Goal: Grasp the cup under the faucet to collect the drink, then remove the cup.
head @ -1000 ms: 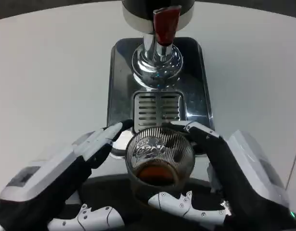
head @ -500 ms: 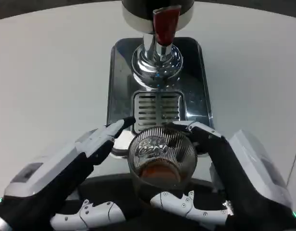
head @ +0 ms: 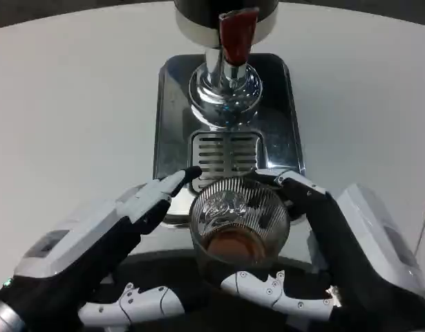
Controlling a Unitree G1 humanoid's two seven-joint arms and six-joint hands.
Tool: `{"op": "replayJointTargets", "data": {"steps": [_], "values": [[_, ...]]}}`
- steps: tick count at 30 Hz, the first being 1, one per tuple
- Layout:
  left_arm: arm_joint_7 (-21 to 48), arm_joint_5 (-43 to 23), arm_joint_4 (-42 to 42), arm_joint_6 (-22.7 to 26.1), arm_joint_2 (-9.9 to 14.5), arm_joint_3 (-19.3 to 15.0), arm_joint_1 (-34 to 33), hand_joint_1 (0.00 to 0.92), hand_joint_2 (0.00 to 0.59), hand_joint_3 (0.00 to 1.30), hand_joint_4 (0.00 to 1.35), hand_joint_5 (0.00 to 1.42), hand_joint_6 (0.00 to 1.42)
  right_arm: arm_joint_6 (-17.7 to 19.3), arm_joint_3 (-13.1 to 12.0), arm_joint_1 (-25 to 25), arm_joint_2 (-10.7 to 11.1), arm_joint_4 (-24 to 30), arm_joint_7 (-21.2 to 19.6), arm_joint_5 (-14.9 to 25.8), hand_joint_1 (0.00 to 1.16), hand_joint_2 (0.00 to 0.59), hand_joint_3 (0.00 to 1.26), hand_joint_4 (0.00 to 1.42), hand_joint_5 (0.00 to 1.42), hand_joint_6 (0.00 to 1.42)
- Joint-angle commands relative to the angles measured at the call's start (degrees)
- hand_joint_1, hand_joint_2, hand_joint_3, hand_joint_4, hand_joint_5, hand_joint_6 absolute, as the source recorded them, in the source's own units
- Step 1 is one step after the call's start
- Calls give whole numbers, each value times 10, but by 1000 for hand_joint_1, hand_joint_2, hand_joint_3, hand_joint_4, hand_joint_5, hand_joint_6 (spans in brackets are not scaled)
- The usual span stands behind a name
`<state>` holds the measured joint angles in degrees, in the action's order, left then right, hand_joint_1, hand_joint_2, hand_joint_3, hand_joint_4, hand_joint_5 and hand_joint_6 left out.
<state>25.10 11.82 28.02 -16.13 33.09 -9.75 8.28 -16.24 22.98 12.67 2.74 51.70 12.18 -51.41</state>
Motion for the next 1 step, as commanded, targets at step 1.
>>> {"op": "replayJointTargets", "data": {"steps": [1], "values": [[3,1,-2,-8,6,5,5,0,78,0,0,0,0,19,1,6,-6,20,-3,2,1001,230,912,1218,1407,1424]]}}
